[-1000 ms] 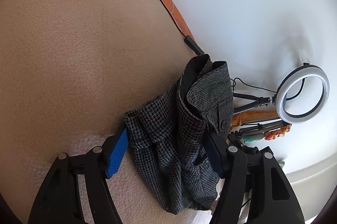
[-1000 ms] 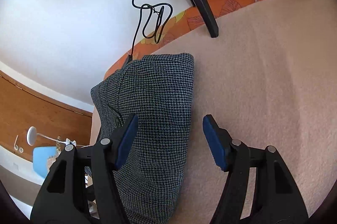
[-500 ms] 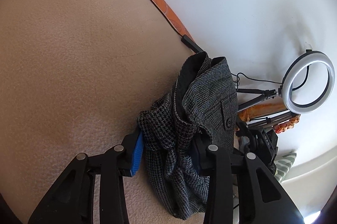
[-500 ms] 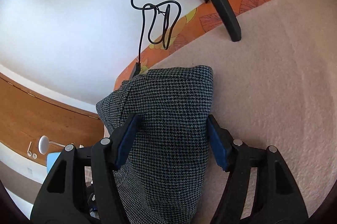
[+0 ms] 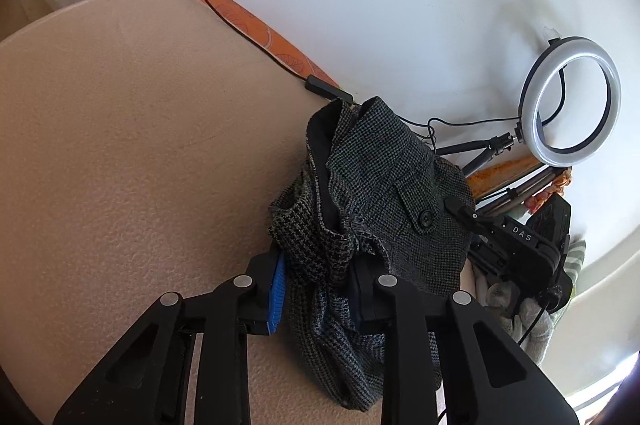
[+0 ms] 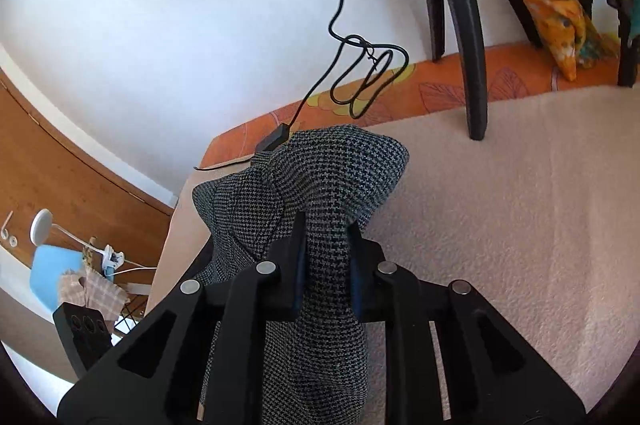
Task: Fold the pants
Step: 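Lift the shorts bundle with both tools and carry it onto the dark clothes stack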
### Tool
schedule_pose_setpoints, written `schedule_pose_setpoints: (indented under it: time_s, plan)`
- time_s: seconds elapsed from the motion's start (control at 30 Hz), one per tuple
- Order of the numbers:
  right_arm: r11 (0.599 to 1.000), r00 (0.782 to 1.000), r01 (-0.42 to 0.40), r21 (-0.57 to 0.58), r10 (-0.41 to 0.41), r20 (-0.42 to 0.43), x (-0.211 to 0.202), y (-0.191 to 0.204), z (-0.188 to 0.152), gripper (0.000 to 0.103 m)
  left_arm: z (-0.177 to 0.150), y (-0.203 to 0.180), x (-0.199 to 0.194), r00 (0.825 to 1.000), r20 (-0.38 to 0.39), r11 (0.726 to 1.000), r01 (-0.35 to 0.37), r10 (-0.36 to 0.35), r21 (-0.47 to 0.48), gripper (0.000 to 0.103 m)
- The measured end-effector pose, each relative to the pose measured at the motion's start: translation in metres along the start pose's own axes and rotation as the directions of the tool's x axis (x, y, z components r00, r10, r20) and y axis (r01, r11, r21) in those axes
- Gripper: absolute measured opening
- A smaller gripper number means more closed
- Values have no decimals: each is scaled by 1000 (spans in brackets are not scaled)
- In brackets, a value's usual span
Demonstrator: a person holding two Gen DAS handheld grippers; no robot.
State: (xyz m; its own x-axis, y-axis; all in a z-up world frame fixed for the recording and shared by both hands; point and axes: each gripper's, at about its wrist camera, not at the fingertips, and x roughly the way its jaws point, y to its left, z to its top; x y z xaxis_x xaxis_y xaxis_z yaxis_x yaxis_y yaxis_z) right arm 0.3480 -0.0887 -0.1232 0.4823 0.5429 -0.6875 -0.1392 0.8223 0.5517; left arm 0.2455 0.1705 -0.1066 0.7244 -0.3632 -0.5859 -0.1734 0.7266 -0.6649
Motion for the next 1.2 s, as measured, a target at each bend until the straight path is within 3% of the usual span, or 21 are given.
schedule_pose_setpoints:
  time_s: [0.5,0.67,0.97,1.2]
  plan:
    - [974,995,69,-216,-52,79,-67,61,-3,16,-12,-45,-18,997,3,985,76,-77,153,19]
    - [968,991,98,-232,-73,114,-108,57,-3,16,-24,-73,-25,992,2,972,124,-127,200,19]
    - [959,977,167,-231,-129,171,-184,34,1,16,-46,-139,-37,976,-23,923,210,-214,322,19]
    - [947,958,229,-223,-180,221,-241,8,10,16,-73,-182,-28,956,-35,893,284,-291,349,19]
